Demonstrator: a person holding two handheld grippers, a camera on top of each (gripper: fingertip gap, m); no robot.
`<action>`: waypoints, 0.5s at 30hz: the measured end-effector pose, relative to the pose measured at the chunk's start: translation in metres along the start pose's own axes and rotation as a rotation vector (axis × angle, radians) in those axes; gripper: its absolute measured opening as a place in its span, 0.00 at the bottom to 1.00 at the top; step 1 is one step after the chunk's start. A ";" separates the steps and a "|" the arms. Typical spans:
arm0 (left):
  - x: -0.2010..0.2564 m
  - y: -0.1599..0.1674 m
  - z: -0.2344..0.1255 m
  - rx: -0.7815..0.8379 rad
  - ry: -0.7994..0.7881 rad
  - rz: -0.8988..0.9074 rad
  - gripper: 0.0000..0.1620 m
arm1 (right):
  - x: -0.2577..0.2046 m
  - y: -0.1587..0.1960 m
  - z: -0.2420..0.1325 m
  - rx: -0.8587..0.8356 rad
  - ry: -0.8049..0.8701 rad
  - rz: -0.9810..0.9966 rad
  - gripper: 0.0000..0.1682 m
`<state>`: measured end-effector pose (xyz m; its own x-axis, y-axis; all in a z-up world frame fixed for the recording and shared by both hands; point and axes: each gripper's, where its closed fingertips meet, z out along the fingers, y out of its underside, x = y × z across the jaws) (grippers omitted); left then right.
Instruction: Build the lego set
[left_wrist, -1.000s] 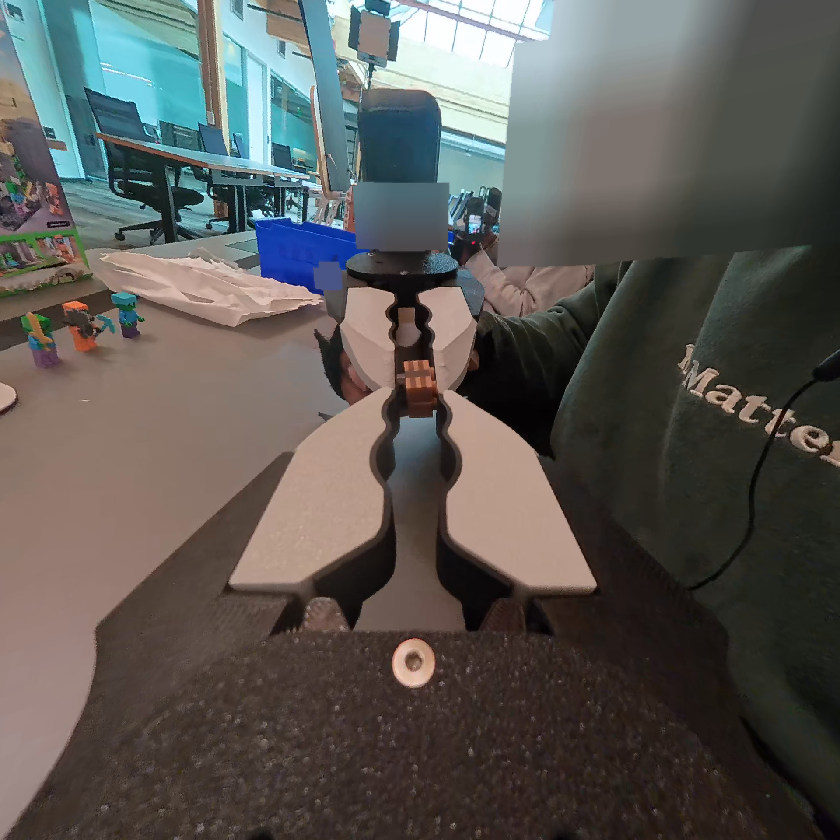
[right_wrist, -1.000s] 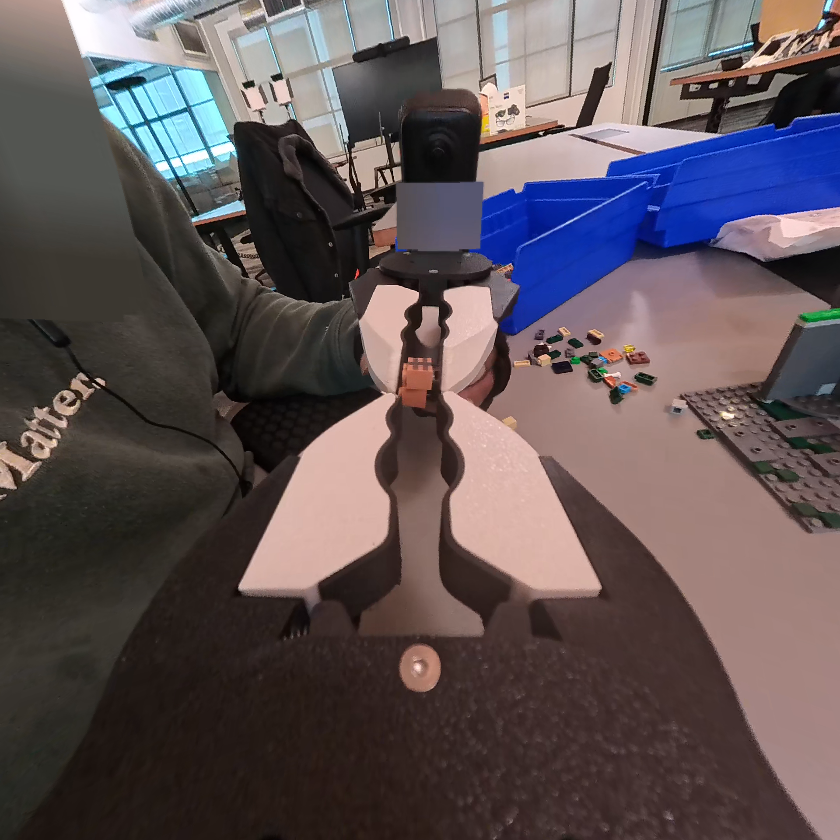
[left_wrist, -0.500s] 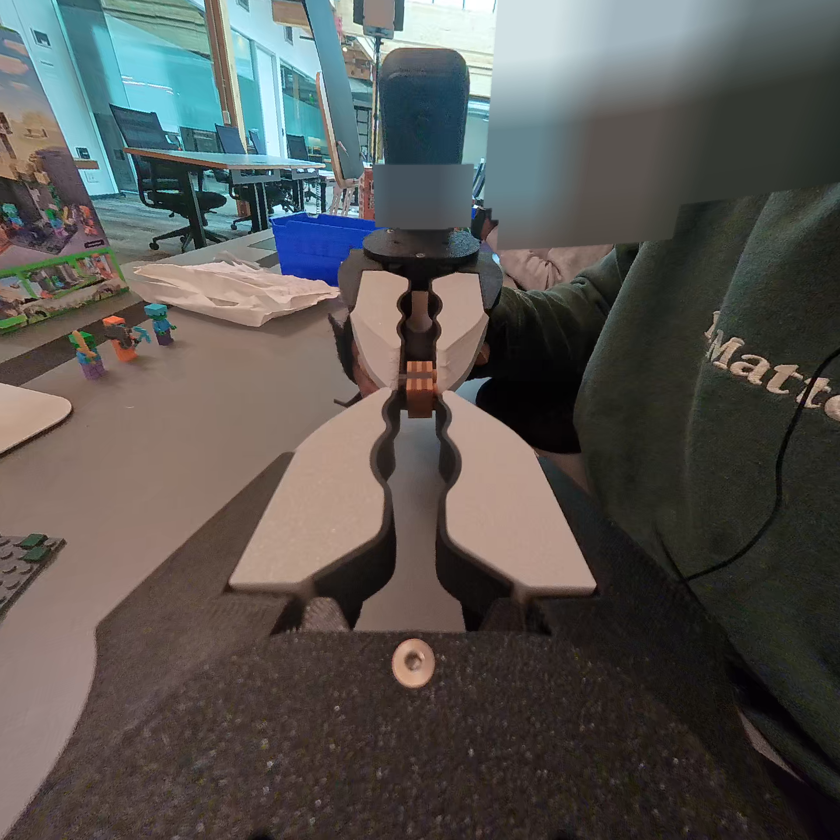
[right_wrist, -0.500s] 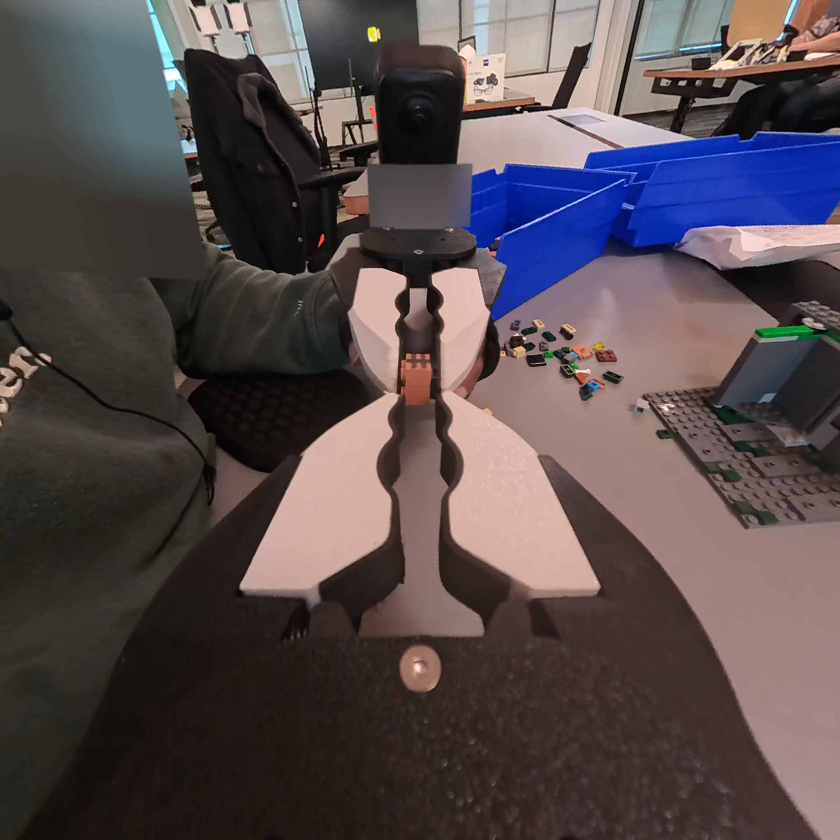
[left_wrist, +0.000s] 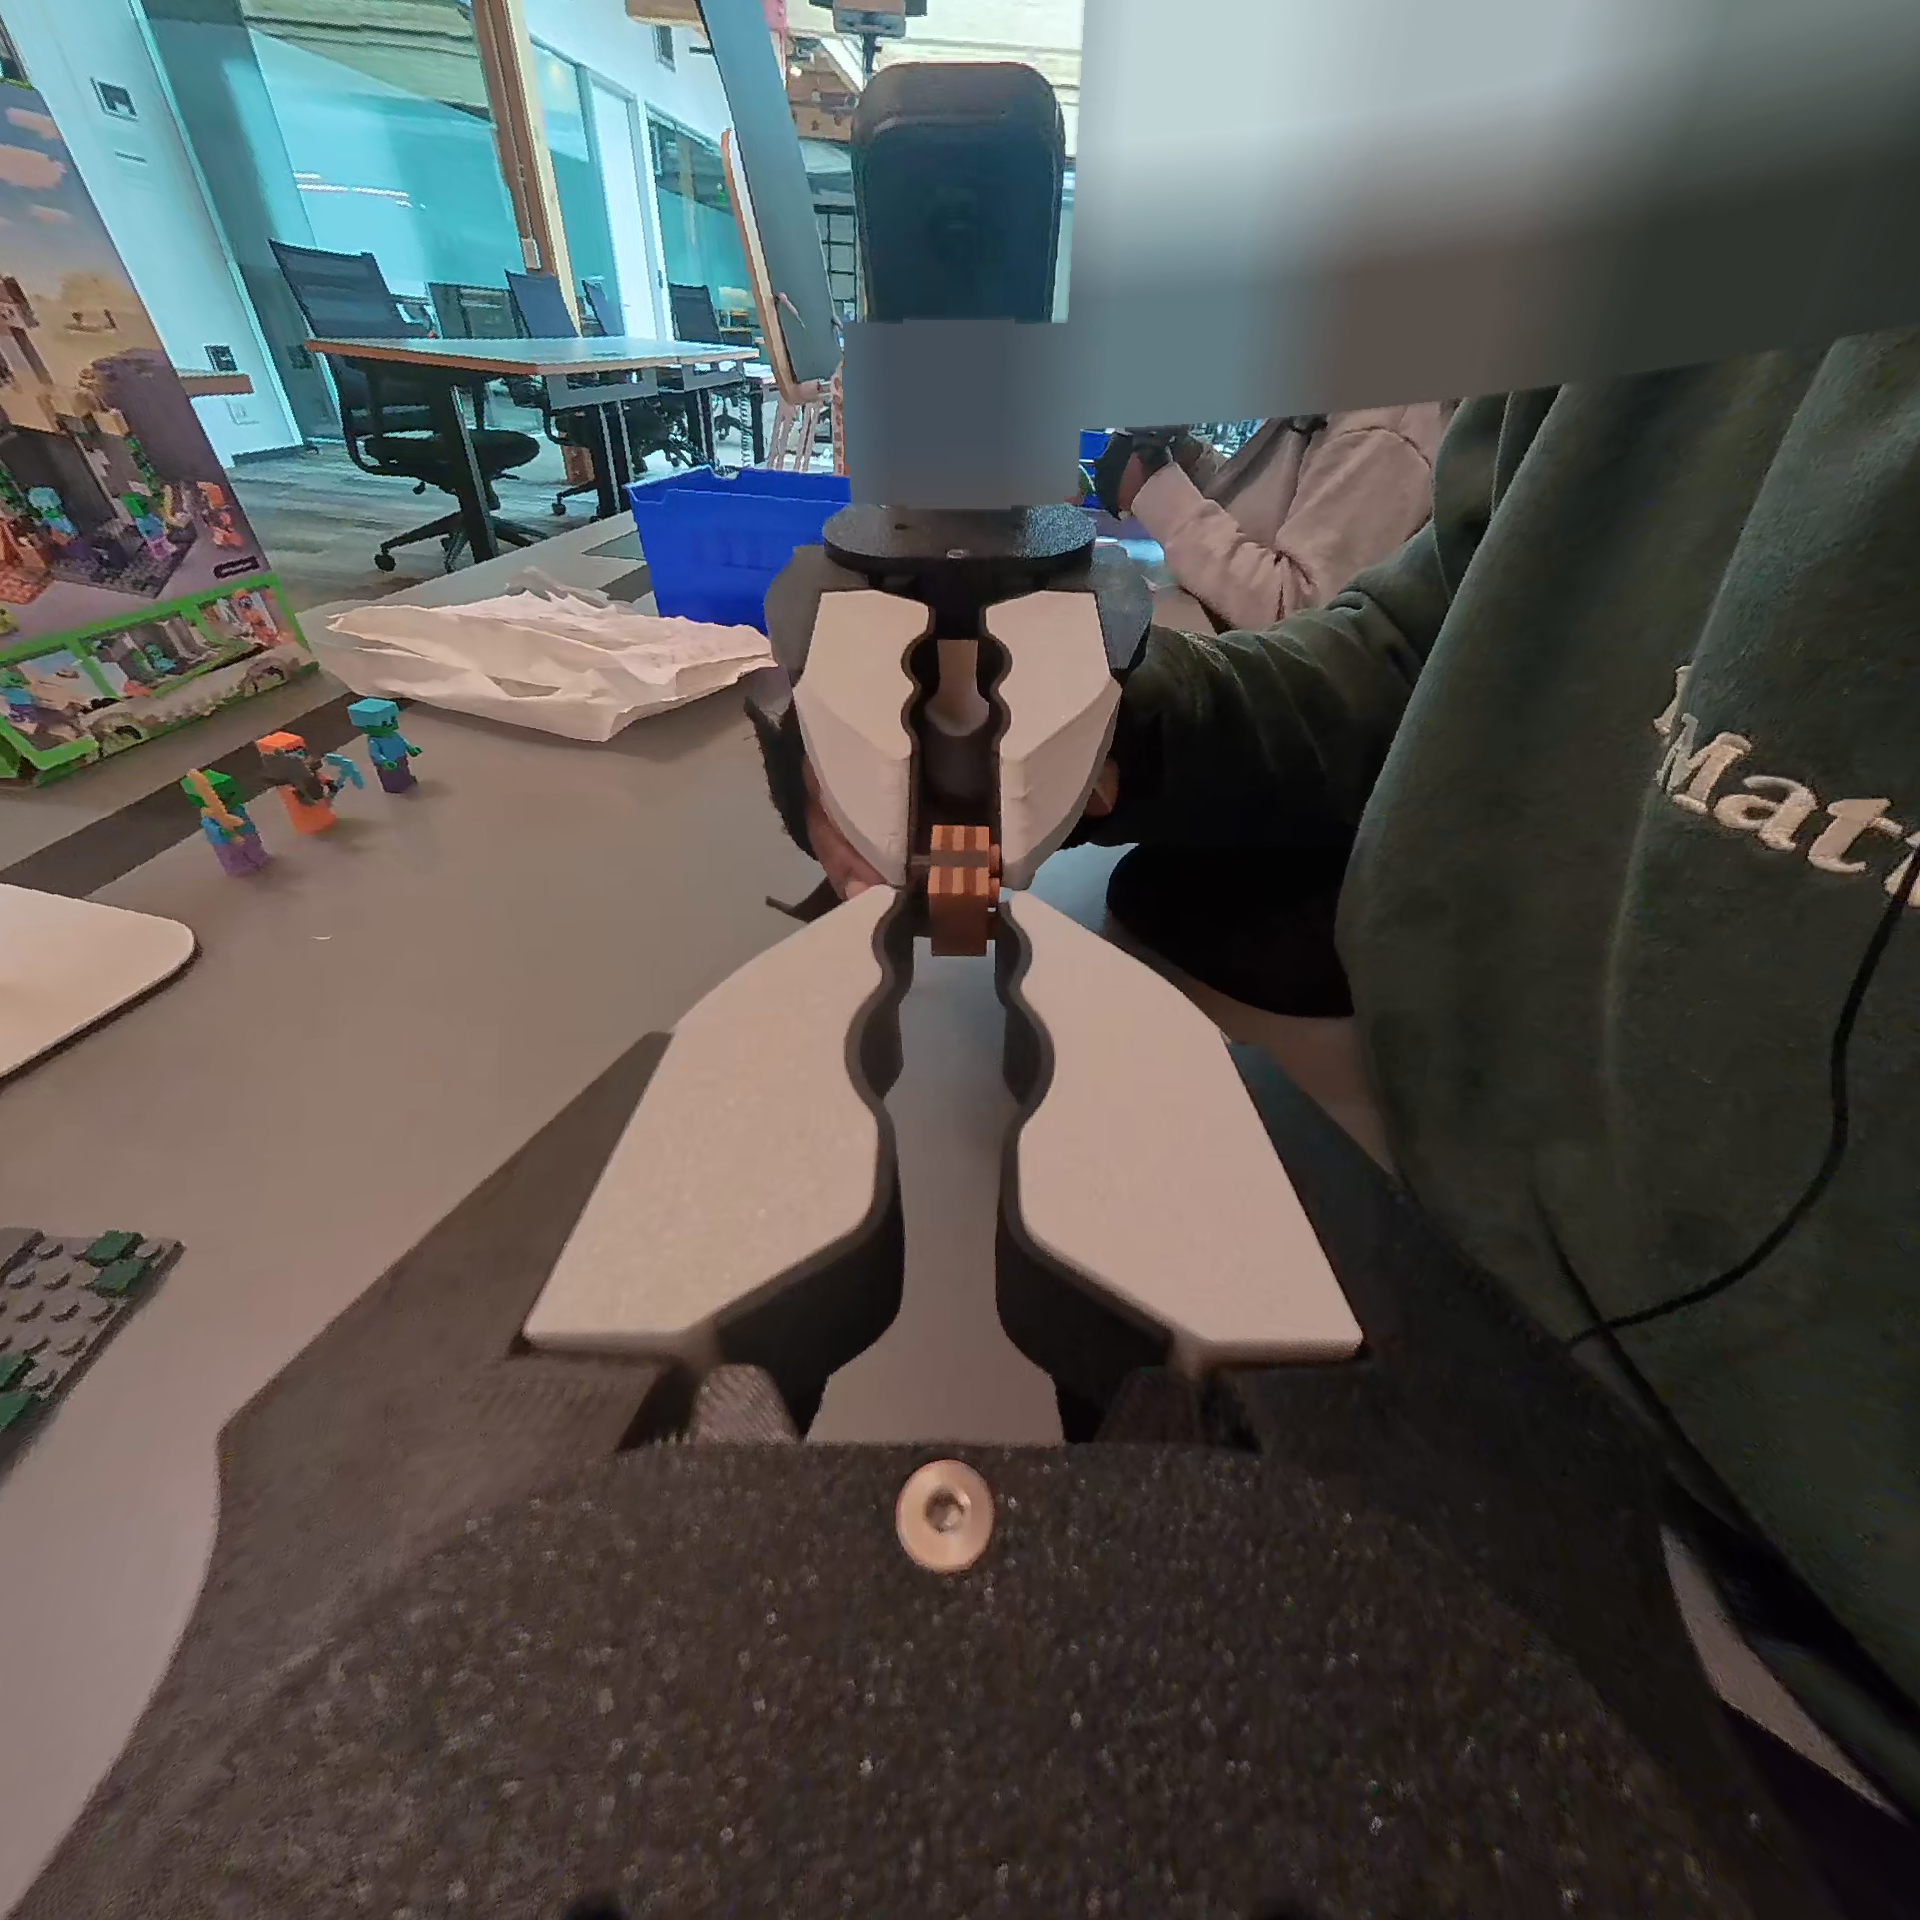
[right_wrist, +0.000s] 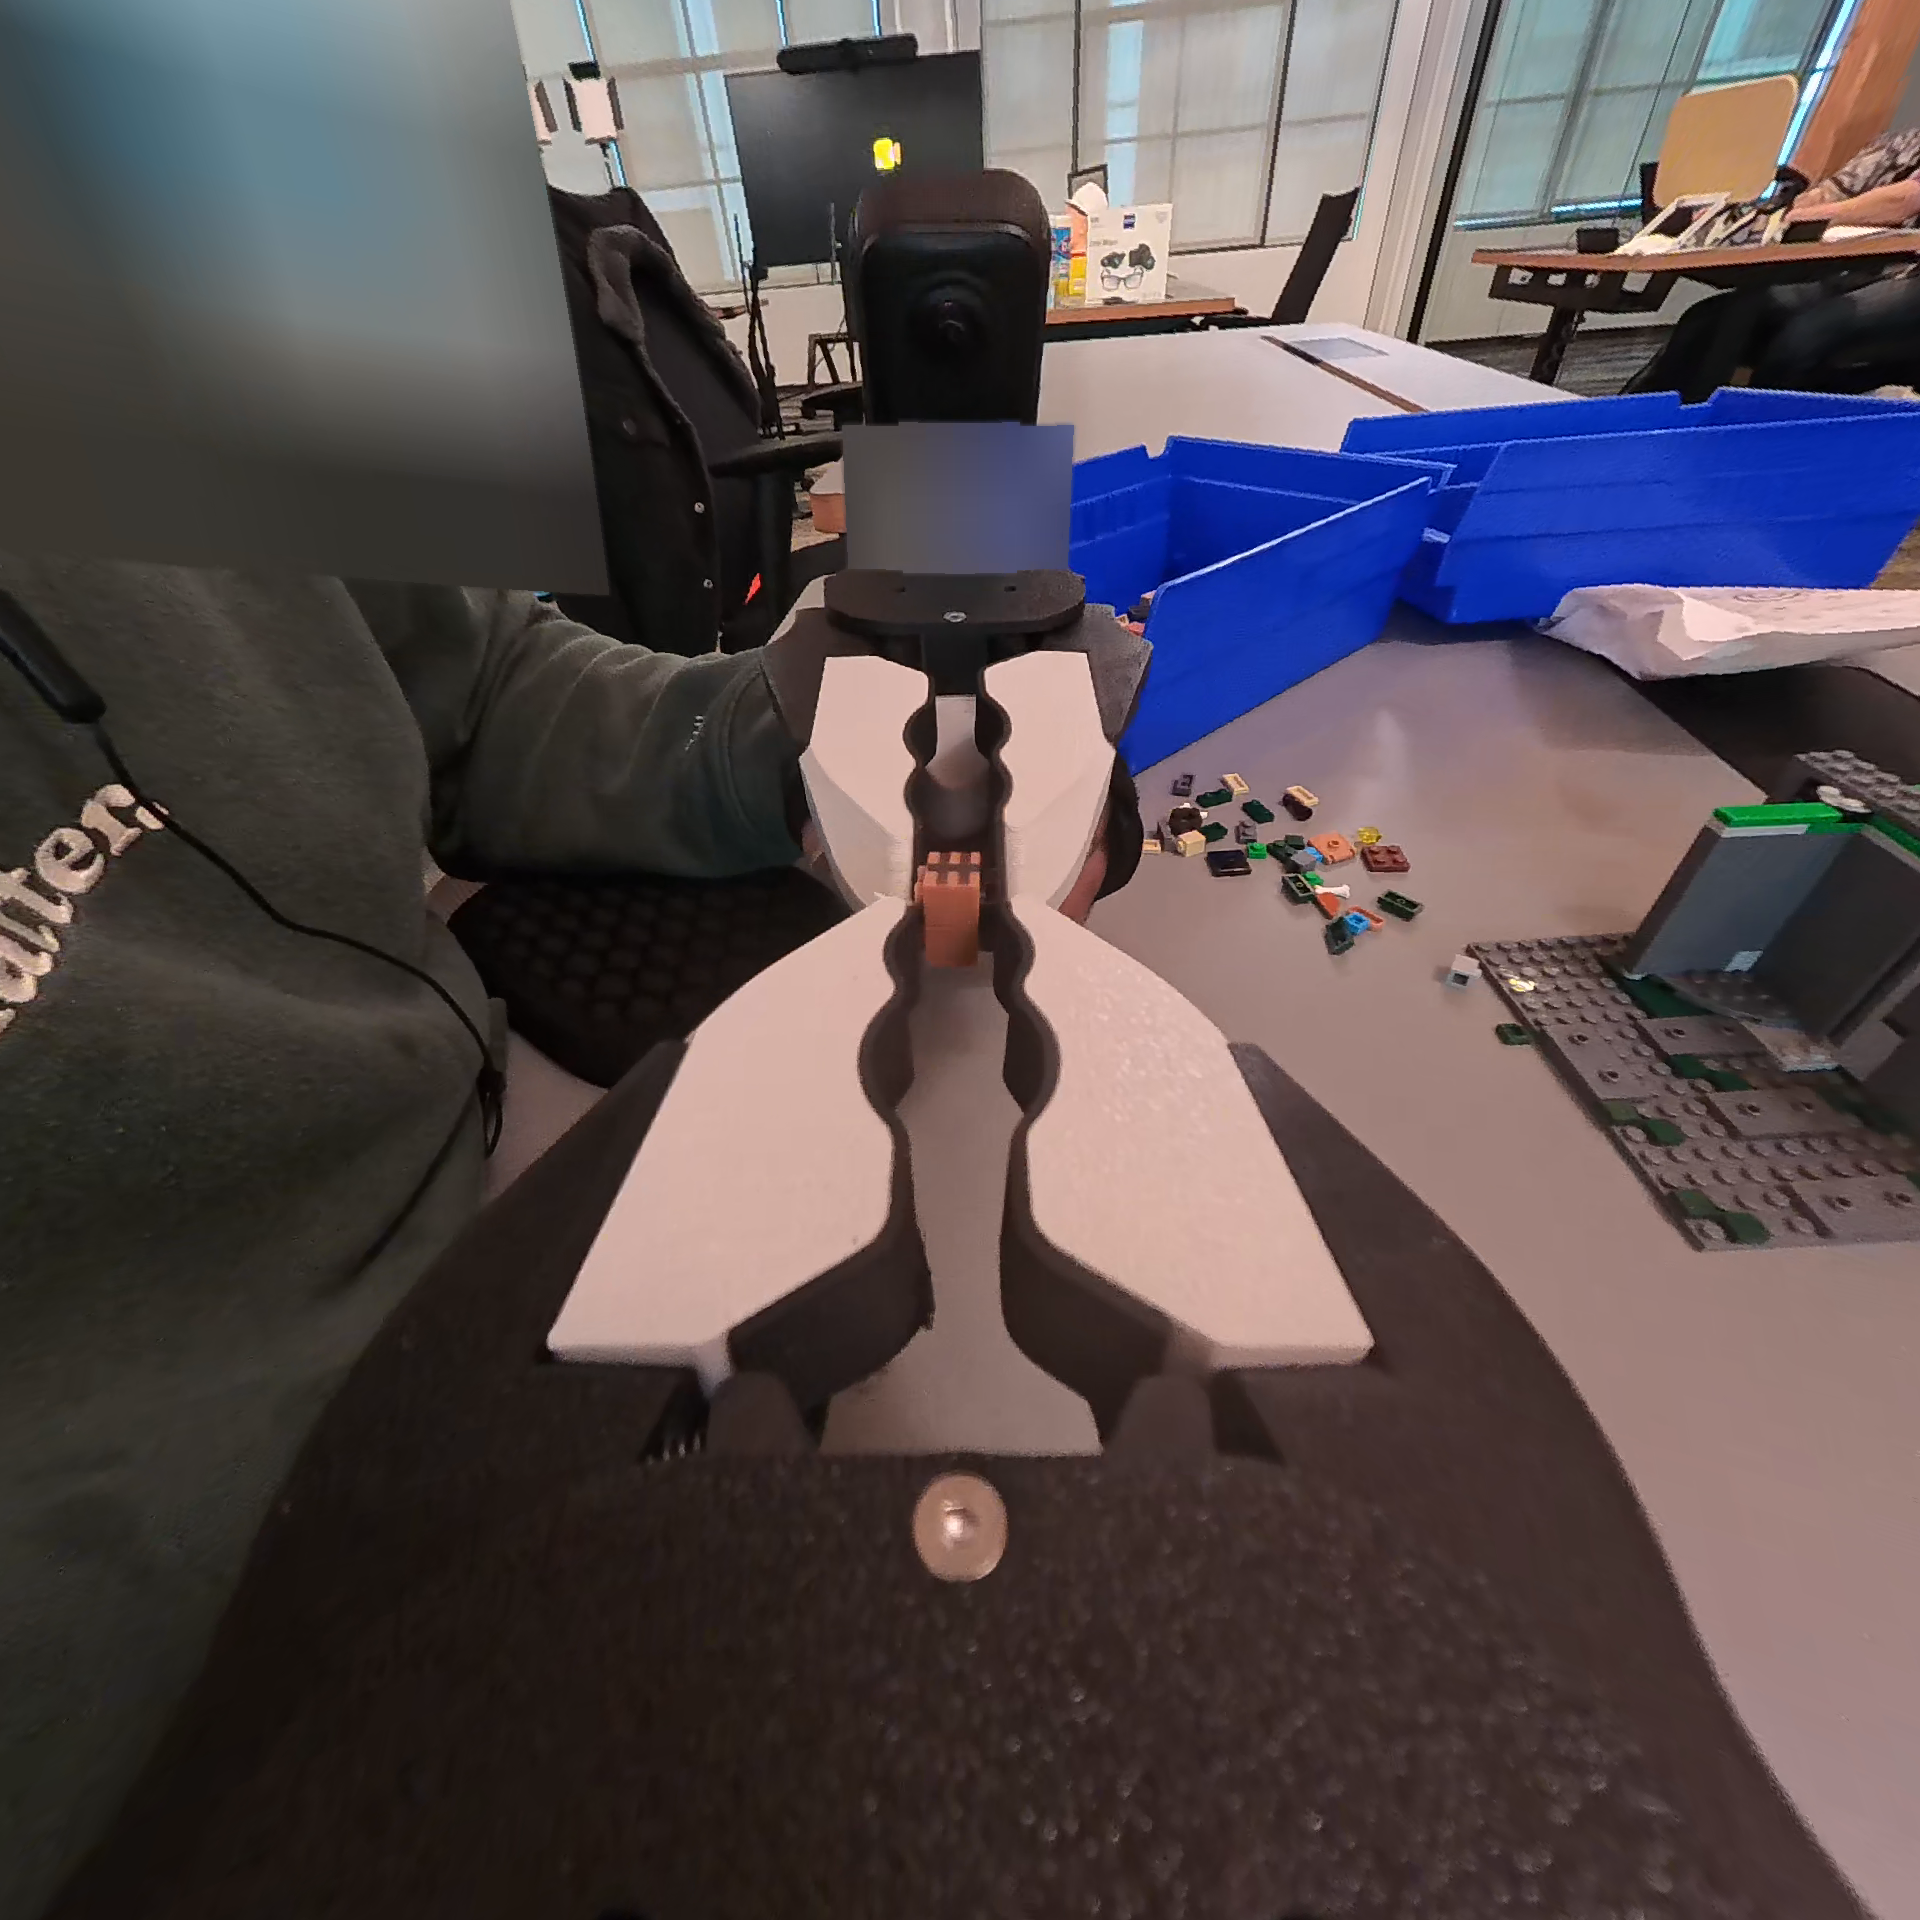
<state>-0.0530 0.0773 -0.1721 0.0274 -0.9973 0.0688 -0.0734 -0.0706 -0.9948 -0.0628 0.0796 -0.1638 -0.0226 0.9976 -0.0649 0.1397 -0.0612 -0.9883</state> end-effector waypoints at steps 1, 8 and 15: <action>-0.001 0.000 0.000 -0.001 -0.004 -0.004 0.09 | 0.000 0.000 0.000 -0.001 -0.002 0.002 0.07; -0.004 0.000 -0.002 0.017 0.005 -0.070 0.09 | 0.003 0.008 0.000 -0.020 -0.029 0.052 0.07; -0.004 0.000 -0.003 -0.011 0.013 -0.085 0.09 | 0.003 0.007 0.001 -0.012 -0.023 0.051 0.07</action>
<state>-0.0559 0.0816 -0.1726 0.0210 -0.9879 0.1536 -0.0821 -0.1549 -0.9845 -0.0624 0.0821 -0.1713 -0.0375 0.9923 -0.1181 0.1530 -0.1111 -0.9820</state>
